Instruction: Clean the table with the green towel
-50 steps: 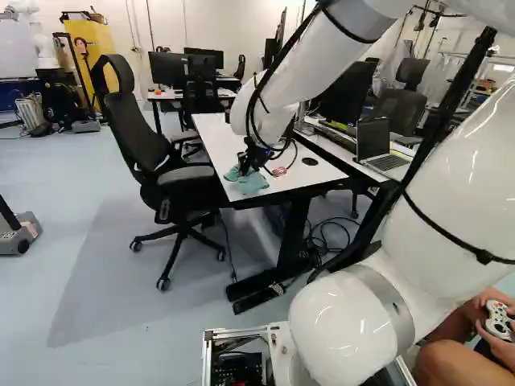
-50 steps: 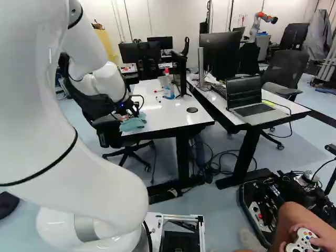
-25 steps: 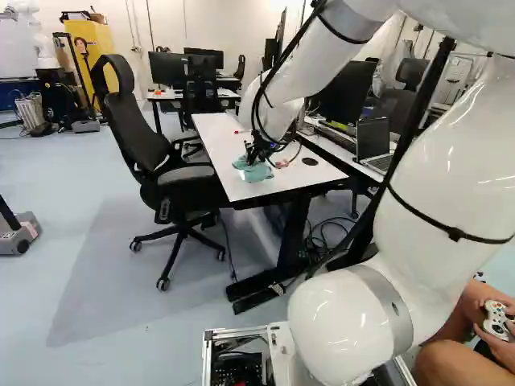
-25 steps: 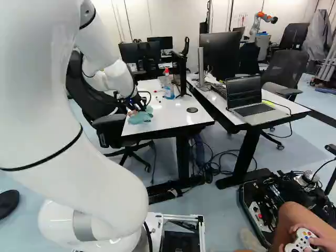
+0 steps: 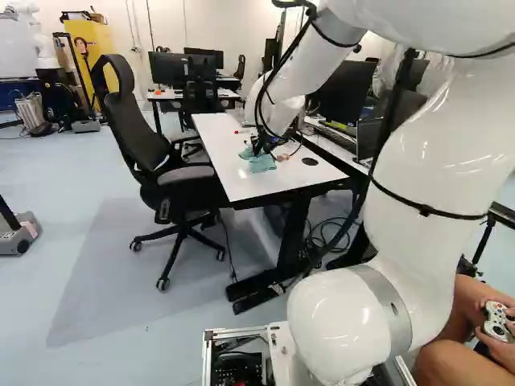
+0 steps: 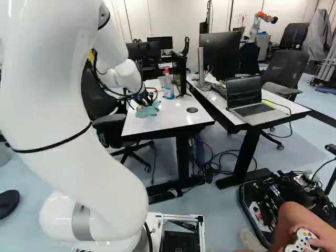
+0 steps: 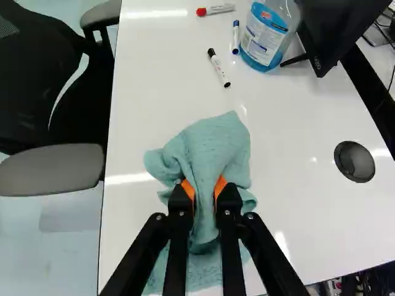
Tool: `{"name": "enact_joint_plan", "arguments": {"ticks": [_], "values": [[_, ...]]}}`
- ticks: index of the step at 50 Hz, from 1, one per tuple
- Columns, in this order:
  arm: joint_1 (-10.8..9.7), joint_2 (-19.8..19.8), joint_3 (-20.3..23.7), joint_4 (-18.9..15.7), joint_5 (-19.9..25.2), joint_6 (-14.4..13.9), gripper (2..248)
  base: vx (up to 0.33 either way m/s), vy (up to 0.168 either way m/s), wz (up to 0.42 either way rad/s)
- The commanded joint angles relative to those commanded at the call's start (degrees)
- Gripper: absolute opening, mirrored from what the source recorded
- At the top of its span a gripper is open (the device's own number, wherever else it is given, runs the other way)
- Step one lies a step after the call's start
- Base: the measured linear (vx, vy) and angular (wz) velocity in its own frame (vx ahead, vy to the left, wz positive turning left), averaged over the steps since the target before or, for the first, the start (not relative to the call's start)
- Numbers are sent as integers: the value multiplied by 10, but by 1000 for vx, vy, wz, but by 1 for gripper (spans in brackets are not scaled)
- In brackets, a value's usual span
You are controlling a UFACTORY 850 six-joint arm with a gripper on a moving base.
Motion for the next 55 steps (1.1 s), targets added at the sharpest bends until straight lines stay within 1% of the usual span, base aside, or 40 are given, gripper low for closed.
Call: {"name": "enact_joint_plan", "arguments": {"ticks": [9,15,35,46,55], "values": [[-11,-34,-24,0,22,0,53,0,0,0],[-16,-50,-34,0,38,0,53,0,0,0],[-17,-80,-40,0,77,0,53,0,0,0],[-21,-100,-47,0,106,0,53,0,0,0],[-24,-118,-56,0,120,0,53,0,0,0]]}}
